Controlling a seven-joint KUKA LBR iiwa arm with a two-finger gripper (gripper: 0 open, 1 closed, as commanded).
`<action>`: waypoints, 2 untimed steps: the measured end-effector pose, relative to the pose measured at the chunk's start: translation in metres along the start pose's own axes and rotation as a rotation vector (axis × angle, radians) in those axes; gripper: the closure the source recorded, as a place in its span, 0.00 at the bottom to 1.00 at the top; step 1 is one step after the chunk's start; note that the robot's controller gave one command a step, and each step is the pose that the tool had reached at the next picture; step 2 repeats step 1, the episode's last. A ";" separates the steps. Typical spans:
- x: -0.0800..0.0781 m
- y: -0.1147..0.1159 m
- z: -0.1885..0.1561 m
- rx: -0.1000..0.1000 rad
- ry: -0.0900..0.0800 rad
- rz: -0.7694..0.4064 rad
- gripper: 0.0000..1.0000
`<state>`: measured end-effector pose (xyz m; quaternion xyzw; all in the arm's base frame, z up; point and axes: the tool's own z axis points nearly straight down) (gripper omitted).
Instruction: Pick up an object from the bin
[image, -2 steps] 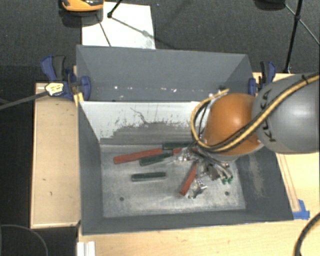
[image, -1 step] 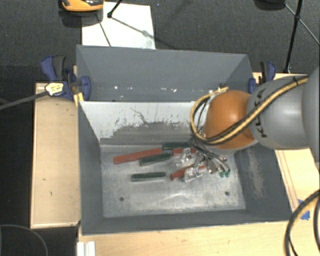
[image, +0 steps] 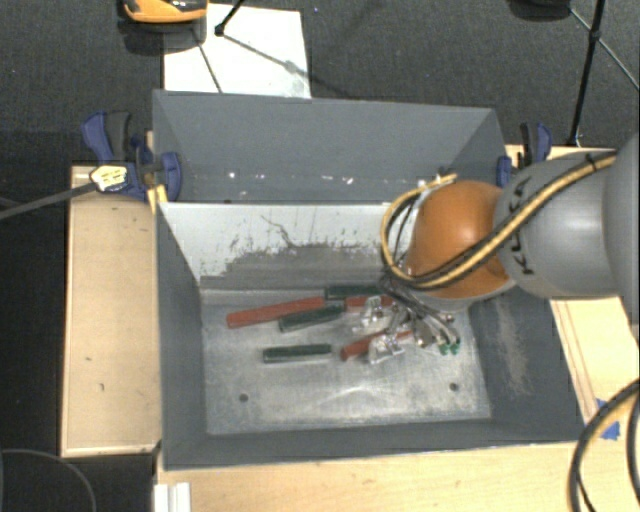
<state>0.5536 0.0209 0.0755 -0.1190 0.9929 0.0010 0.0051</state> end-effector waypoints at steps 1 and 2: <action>-0.006 0.007 -0.147 0.001 0.008 -0.019 1.00; -0.006 0.007 -0.147 0.001 0.008 -0.019 1.00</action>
Offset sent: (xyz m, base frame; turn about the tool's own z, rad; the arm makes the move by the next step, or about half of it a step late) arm 0.0000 0.0000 0.0000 0.0000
